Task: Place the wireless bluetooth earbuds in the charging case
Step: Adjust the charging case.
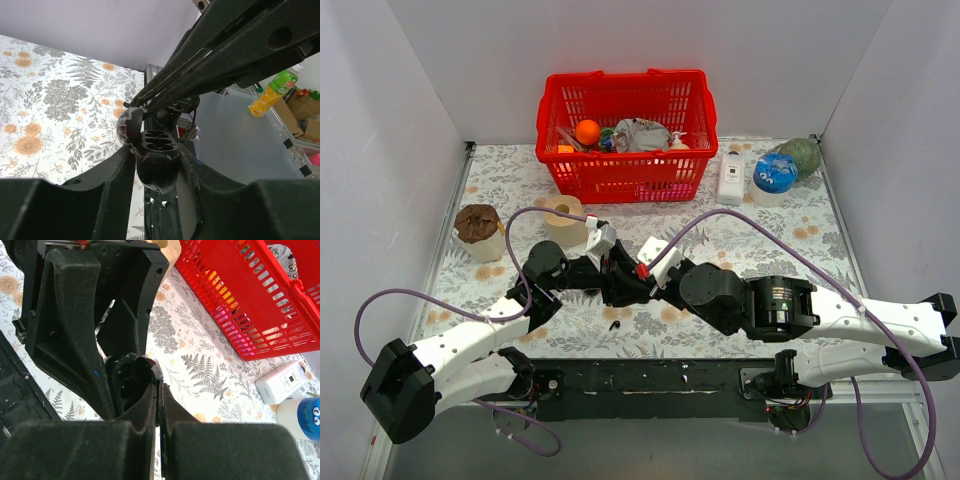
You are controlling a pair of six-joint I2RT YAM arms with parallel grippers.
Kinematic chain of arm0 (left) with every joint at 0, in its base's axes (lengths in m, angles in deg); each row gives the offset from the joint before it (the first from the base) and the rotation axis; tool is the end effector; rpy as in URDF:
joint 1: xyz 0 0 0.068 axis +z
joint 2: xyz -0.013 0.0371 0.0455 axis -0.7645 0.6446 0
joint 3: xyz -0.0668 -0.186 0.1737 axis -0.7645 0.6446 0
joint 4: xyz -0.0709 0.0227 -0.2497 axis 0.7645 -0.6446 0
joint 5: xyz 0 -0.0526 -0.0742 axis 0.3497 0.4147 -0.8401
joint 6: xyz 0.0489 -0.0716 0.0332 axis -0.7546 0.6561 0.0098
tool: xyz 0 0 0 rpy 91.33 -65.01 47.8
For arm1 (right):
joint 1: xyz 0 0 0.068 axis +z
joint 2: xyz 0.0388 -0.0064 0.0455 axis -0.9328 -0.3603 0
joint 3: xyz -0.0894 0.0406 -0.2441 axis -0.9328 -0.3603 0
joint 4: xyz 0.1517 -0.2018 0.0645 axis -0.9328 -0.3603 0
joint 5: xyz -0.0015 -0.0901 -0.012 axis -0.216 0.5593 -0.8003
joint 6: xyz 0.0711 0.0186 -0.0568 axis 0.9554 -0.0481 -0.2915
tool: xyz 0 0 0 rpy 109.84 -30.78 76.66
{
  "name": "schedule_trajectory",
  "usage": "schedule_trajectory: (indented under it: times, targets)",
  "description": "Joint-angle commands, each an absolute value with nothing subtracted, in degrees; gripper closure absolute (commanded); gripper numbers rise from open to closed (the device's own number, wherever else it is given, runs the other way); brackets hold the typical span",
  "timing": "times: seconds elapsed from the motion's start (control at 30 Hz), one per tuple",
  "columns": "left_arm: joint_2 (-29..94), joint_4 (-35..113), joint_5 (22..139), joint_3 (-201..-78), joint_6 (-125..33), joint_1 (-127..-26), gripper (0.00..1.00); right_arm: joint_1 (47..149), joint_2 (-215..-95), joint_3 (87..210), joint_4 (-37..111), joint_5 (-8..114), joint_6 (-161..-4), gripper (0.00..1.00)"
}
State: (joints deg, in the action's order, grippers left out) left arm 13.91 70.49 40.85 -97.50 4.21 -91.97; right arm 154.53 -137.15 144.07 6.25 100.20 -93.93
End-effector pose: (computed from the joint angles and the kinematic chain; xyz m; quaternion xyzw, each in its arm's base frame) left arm 0.1480 -0.2177 0.2863 0.1958 0.6491 -0.7054 0.2069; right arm 0.0729 0.2609 0.3777 -0.4301 0.6858 0.1198 0.5747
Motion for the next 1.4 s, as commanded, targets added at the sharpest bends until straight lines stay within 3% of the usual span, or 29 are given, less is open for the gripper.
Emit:
schedule_trajectory:
  times: [0.0,0.23,0.33,0.47,0.53,0.6,0.77,0.93,1.37]
  targets:
    - [14.67,71.4,40.8,-99.38,4.21,-91.7,0.69,155.45,-137.08,146.83,8.62,100.63,-93.35,0.99]
    - [13.35,72.63,43.61,-97.45,3.87,-91.61,0.94,155.63,-136.46,146.66,9.23,101.86,-91.51,0.99]
    - [12.47,73.68,45.1,-96.05,3.95,-91.61,1.0,155.63,-134.8,146.13,11.34,102.13,-89.58,0.61]
    - [10.1,74.56,47.39,-94.55,3.95,-91.61,1.0,155.63,-132.34,146.39,12.05,103.09,-87.2,0.42]
    - [9.05,74.74,48.71,-93.93,3.87,-91.61,1.0,155.63,-131.46,146.66,12.31,103.36,-85.71,0.37]
    - [7.21,75.18,50.9,-92.62,4.13,-91.61,1.0,155.63,-130.05,146.48,12.93,102.84,-85.09,0.37]
    - [3.95,77.37,53.89,-90.51,5.09,-91.61,1.0,155.54,-131.18,145.87,11.27,100.29,-83.95,0.48]
    - [1.23,81.5,54.43,-87.69,6.68,-91.7,1.0,155.54,-132.68,144.64,12.05,99.76,-83.25,0.4]
    - [-2.56,84.23,50.56,-85.23,7.56,-91.7,1.0,152.73,-136.64,146.66,10.65,99.85,-81.93,0.4]
